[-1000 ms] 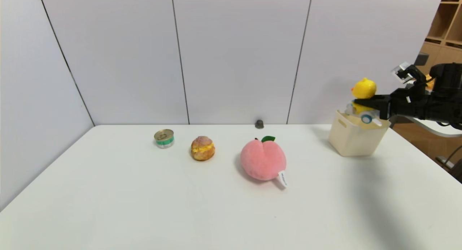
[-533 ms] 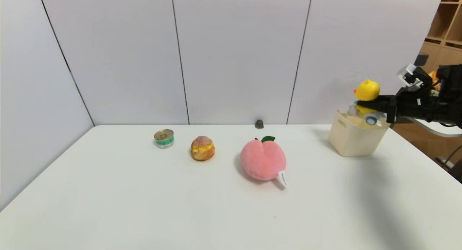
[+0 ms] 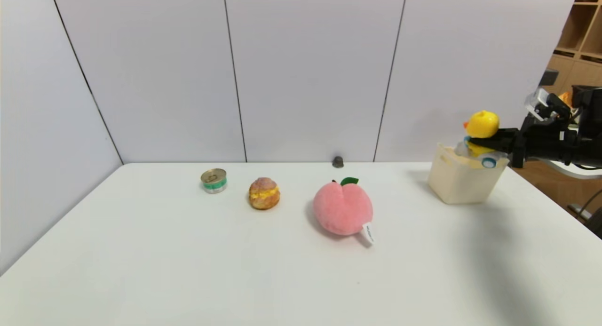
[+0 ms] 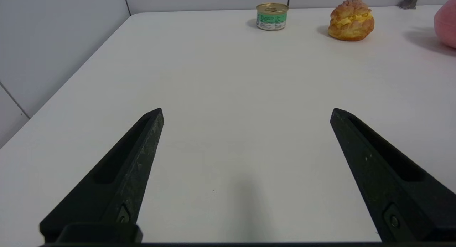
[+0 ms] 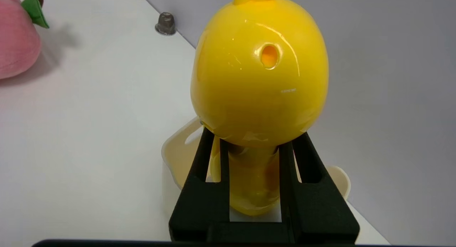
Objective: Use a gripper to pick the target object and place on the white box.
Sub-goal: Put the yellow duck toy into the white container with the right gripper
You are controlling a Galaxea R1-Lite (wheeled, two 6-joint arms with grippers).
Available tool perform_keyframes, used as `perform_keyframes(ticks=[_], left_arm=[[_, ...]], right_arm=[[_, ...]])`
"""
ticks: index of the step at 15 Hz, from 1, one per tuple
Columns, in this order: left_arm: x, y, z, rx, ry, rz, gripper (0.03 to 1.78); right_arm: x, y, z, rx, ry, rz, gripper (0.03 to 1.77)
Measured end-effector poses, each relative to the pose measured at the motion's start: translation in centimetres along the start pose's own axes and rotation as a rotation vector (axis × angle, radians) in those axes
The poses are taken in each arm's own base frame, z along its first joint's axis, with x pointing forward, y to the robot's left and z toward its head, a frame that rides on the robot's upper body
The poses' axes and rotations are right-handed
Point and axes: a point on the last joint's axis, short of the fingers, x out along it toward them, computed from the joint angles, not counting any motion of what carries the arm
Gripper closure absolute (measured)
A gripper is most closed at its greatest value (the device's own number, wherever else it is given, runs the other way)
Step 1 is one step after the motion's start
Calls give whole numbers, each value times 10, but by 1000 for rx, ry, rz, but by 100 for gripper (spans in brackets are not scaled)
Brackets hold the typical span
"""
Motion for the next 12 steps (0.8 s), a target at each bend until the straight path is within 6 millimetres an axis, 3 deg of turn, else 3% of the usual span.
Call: perform_keyframes(ticks=[12], left_arm=[[0,0,0,1,0,0,12]], right_arm=[[5,-9,-3,-35,-4,-5,141]])
